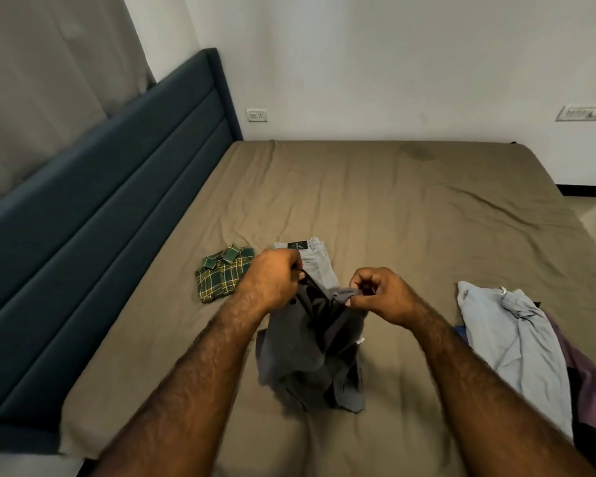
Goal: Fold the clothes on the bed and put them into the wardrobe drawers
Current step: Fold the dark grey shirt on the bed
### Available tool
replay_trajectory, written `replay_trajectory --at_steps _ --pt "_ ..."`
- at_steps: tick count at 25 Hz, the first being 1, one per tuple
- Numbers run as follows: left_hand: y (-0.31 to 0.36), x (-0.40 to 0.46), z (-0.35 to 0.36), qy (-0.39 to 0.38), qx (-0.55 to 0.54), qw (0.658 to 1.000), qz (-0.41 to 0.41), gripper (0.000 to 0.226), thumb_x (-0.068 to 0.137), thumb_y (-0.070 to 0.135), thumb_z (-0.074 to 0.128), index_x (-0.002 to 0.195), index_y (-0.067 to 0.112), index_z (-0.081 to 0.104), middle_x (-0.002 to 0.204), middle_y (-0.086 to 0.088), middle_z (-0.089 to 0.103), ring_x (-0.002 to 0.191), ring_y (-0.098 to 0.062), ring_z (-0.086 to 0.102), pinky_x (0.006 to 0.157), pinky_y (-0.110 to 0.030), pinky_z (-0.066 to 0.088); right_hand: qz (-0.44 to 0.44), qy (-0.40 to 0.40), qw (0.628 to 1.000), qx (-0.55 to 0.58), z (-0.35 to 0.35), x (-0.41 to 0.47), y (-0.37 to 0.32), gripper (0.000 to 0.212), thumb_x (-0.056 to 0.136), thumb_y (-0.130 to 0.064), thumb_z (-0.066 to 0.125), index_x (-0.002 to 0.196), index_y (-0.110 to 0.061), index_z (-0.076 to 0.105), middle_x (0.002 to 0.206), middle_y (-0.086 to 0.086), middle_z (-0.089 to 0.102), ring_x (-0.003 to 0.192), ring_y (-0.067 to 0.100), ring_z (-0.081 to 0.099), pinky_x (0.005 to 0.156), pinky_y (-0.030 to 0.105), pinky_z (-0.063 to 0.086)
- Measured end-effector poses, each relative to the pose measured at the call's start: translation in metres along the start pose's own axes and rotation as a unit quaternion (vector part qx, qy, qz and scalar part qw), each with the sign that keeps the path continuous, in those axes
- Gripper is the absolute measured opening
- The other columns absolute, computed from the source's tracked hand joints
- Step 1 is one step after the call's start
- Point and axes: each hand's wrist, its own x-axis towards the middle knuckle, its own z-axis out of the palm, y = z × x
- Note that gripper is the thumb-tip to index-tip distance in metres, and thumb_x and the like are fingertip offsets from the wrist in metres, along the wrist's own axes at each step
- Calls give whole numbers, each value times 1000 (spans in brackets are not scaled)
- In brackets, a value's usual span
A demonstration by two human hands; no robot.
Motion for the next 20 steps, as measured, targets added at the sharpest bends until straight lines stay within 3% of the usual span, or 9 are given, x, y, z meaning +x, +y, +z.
replay_trajectory --at_steps 3,5,6,8,11,14,16,19,20 --pt "29 5 -3 43 116 992 -6 14 98 34 68 100 23 61 95 1 65 92 -23 61 79 -34 48 39 -26 999 -23 -34 -7 4 8 85 -19 87 86 -15 80 75 4 74 65 8 61 61 24 52" --pt "53 7 11 44 130 990 -16 22 99 41 66 104 21 58 91 4 59 87 -22 58 77 -35 46 61 -31 997 -25 -65 -22 17 7 86 -21 86 86 -16 83 80 6 77 71 9 64 70 30 53" --pt "52 7 17 31 72 996 -40 24 98 42 68 100 21 58 90 5 61 86 -22 59 76 -35 48 75 -42 996 -21 -72 -24 23 4 85 -19 85 87 -17 83 82 6 78 73 11 65 73 34 54" --pt "69 10 39 -48 -172 981 -69 24 96 32 76 86 18 59 84 -1 66 76 -21 61 71 -35 50 101 -51 994 7 -104 -48 38 9 82 -10 85 87 -17 83 78 5 76 72 12 64 70 33 52" --pt "82 7 48 -123 -452 879 -89 22 96 10 74 79 14 62 77 -6 64 70 -16 58 69 -30 48 130 -98 986 26 -129 -73 51 17 78 -5 89 87 -18 83 74 2 69 70 13 58 69 32 47" --pt "94 6 56 -155 -523 834 -87 13 94 9 74 83 13 67 80 -3 66 74 -13 61 72 -29 48 122 -119 982 84 -136 -94 59 16 74 -10 91 86 -10 81 78 8 72 73 17 63 74 33 50" --pt "97 6 66 -172 -550 811 -95 13 87 15 80 90 8 70 85 -6 66 78 -15 61 75 -31 48 119 -83 974 177 -132 -102 68 28 69 -24 93 83 -5 79 80 12 71 72 19 64 72 31 52" --pt "93 6 82 -172 -619 755 -132 48 81 14 85 115 -15 66 109 -24 65 103 -32 62 103 -43 51 123 -16 960 252 -128 -105 73 47 61 -47 96 80 -8 77 78 6 69 70 13 62 68 26 50" --pt "91 4 87 -168 -630 745 -141 41 84 8 83 113 -16 67 110 -25 66 106 -33 61 106 -42 50 128 0 961 246 -127 -105 72 48 63 -51 96 79 -10 76 78 4 68 70 12 60 68 26 49"
